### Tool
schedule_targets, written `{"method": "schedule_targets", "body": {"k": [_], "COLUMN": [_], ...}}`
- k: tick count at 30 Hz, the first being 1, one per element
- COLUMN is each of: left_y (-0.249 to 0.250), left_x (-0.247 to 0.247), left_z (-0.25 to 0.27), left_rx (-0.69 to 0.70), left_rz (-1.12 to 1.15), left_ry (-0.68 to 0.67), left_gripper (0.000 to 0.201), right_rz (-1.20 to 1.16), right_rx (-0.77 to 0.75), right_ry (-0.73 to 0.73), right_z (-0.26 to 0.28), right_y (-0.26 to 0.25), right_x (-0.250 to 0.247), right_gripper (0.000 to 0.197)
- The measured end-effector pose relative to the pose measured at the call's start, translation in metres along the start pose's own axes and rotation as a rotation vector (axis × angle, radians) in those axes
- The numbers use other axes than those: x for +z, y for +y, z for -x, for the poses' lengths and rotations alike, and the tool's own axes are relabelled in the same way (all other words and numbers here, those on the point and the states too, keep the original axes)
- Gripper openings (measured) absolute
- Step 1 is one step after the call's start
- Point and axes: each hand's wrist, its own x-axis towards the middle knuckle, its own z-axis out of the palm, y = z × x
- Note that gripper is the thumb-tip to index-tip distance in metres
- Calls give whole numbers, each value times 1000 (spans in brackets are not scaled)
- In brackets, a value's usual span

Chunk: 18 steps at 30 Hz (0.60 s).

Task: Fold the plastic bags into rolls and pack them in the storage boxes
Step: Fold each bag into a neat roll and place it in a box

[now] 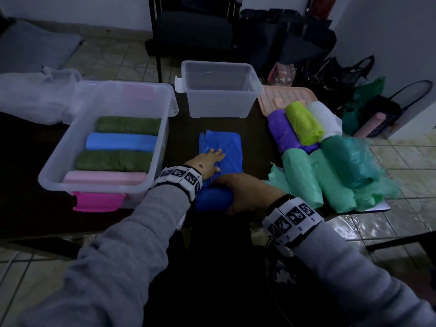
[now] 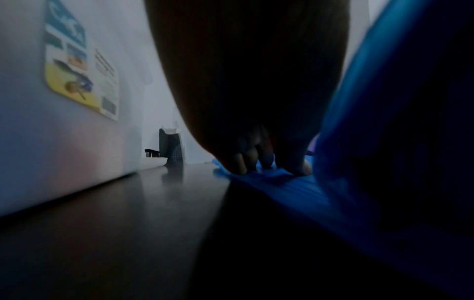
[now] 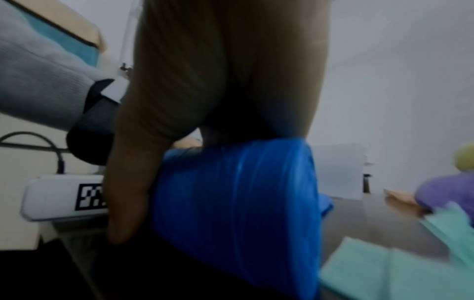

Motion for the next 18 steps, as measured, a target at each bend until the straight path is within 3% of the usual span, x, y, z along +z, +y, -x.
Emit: {"method": "schedule_targets", "body": {"k": [8,12,14,18], "left_y": [-7,-3,-1,-3], "left_x": [5,8,11,12], "left_z": [1,17,27,48], "left_rx": [-35,-110,-130,-106], "left_rz": [242,385,418,356], "left_ry": [196,407,391,239], "left_gripper": [56,27,25,28], "right_rz": [-121,-104,-113,-158], "right_rx": [6,24,38,76], "right_ry": [34,-14,-24,-85], "right_z": [-4,-9,-13,-18], "right_y": [8,11,13,19], "right_x": [-6,-12,-15,-21], "right_gripper": [61,54,49,46]}}
